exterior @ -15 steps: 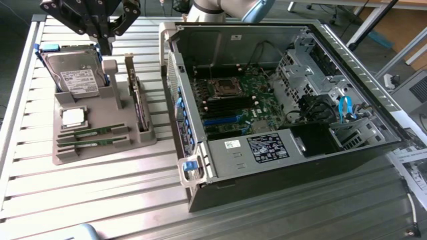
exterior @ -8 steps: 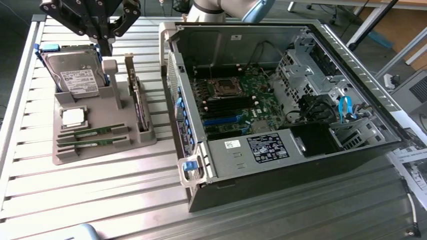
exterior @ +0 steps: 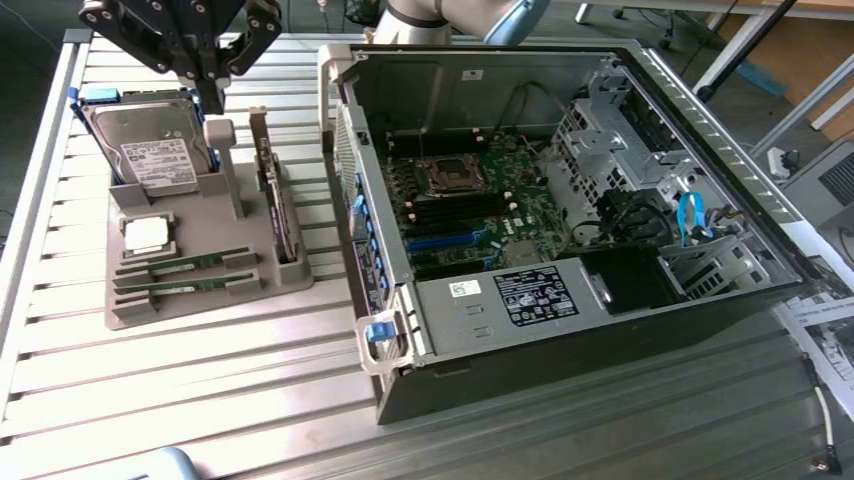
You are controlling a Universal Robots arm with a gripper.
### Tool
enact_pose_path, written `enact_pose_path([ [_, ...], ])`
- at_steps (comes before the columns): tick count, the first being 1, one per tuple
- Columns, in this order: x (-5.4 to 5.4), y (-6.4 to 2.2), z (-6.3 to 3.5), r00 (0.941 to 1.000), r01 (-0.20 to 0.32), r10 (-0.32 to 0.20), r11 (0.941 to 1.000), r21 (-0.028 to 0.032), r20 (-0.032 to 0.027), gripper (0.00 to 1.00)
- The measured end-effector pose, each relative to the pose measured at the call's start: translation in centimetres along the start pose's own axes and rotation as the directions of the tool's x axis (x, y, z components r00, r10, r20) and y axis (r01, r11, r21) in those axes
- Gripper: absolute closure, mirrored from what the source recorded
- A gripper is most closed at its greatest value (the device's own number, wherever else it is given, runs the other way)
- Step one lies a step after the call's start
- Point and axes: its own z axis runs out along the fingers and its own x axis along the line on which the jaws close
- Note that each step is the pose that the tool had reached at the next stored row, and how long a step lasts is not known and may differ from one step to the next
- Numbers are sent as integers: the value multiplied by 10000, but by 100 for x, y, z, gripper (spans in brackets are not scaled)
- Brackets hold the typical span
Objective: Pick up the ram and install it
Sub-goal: 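Reach for the ram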
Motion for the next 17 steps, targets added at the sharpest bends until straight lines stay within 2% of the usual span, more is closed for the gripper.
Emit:
enact_pose_path([
  [17,-4,-46,-2,10000,0,0,10000,0,0,89],
])
